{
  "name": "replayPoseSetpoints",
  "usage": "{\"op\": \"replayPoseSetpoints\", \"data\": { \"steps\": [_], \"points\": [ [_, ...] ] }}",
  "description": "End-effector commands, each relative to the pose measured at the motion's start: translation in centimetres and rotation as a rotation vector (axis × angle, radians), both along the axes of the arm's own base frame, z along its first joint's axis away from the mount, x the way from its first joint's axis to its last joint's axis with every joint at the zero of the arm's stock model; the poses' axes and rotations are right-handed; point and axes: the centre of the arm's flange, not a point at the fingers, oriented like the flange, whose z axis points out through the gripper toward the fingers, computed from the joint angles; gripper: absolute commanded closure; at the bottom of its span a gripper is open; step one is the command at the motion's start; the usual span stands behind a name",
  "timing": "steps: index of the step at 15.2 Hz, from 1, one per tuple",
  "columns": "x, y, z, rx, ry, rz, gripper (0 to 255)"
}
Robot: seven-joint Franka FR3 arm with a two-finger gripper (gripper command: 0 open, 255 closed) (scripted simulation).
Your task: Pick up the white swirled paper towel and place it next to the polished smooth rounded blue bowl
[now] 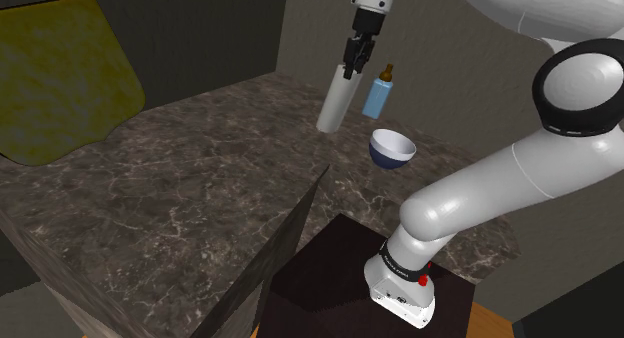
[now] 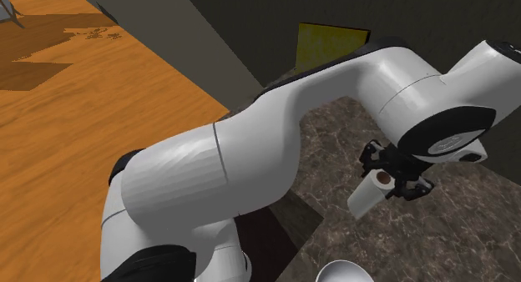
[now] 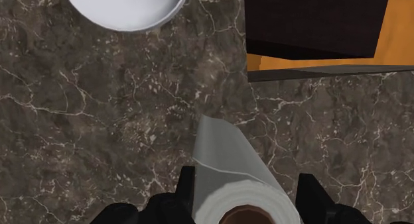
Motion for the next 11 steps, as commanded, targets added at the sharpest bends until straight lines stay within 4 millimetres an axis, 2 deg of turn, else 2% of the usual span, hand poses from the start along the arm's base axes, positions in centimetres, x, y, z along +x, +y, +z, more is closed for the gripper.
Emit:
{"op": "replayPoseSetpoints", "data": {
  "steps": [1,11],
  "points": [
    [0.0,0.0,-1.0,0.000,0.000,0.000,255],
    [0.0,0.0,-6.3,0.000,0.000,0.000,255]
  ]
}}
